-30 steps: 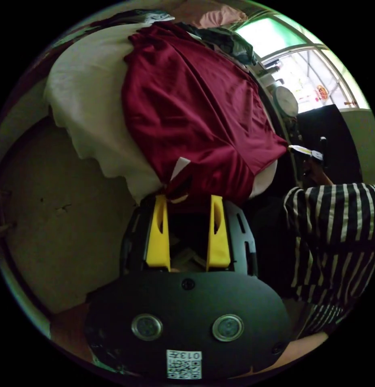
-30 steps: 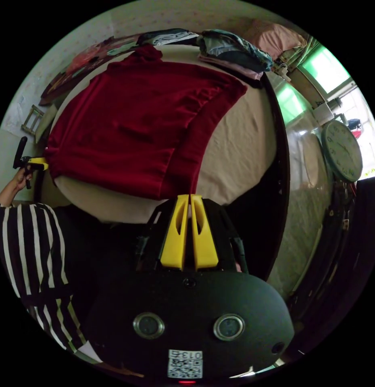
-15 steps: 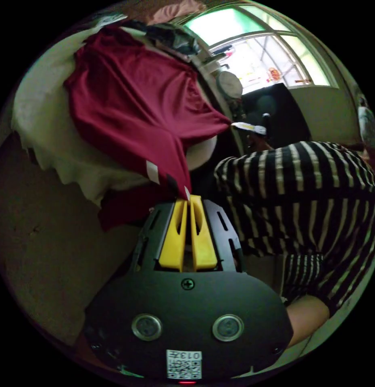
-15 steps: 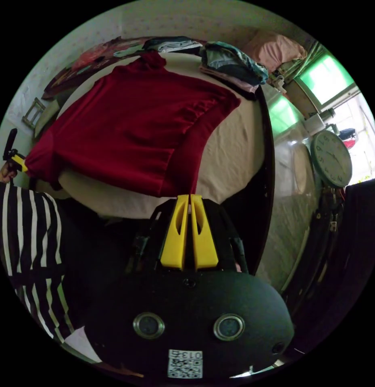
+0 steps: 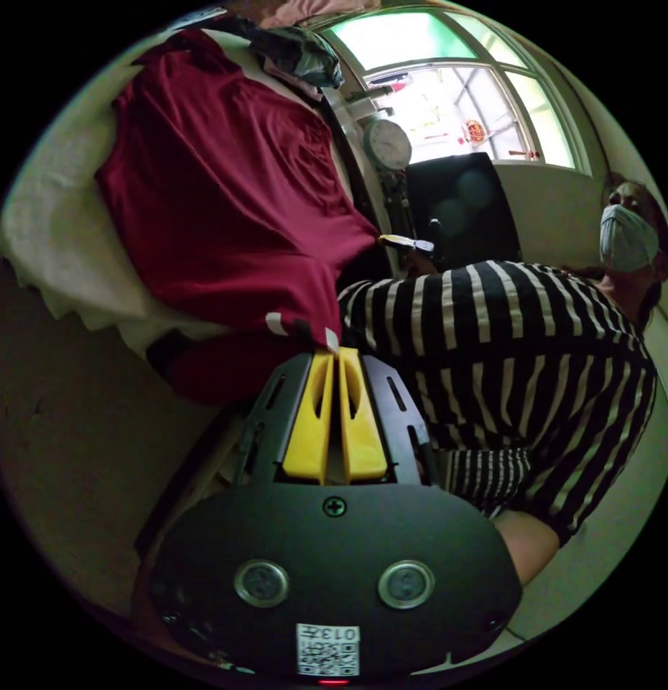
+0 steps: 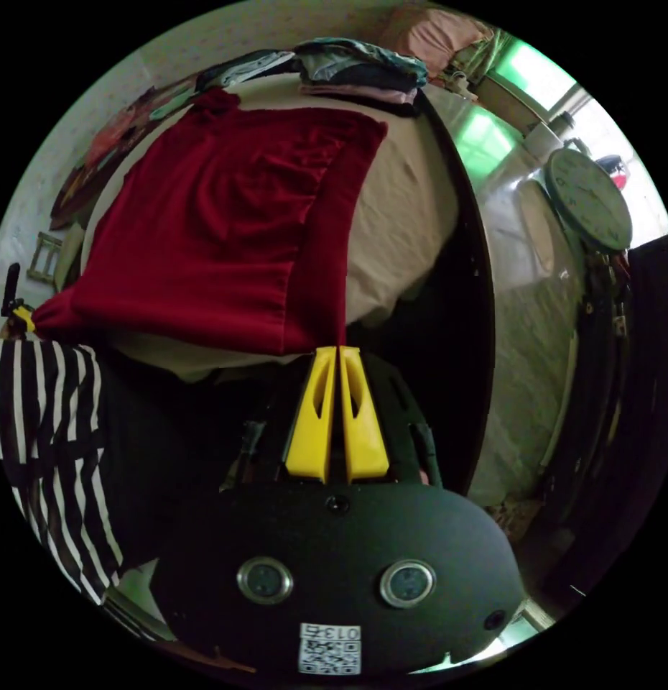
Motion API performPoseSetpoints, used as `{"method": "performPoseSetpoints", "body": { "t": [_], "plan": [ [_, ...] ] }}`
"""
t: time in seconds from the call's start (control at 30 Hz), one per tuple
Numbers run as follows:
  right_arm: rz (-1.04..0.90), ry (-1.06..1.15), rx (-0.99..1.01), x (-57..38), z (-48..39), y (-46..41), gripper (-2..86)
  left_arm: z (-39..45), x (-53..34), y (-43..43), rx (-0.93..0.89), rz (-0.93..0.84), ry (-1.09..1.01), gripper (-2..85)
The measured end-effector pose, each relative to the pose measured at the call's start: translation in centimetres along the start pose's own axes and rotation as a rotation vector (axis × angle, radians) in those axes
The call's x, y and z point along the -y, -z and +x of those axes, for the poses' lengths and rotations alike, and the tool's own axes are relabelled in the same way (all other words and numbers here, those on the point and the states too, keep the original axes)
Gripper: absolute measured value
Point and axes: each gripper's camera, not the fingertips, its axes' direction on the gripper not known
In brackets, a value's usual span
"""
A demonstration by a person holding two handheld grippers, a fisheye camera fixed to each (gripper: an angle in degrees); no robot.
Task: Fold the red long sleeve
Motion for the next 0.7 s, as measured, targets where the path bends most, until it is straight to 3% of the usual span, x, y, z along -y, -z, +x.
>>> {"method": "performPoseSetpoints", "body": {
  "t": [0.2, 0.33, 0.5, 0.63, 0.7],
  "plan": [
    [-0.029, 0.108, -0.061, 6.0, -0.6, 1.0, 0.6, 1.8, 7.3, 2.8, 0.159, -0.192, -0.051, 0.2],
    [0.008, 0.124, -0.073, 12.7, -0.4, 0.5, 1.2, 0.5, 13.6, 4.4, 0.25, -0.229, -0.016, 0.6],
    [-0.004, -0.003, -0.042, 19.4, 0.3, -3.8, 4.8, -5.8, 17.0, 4.9, 0.284, -0.092, 0.26, 5.4],
    [0.164, -0.005, -0.023, 19.6, -1.7, -1.0, 8.7, -3.2, 13.2, 6.1, 0.333, 0.111, 0.219, 8.5],
    [0.232, 0.156, 0.176, 19.2, -5.0, -0.1, 7.8, -1.0, 9.8, 4.9, 0.36, 0.149, 0.191, 8.7]
  ]
}}
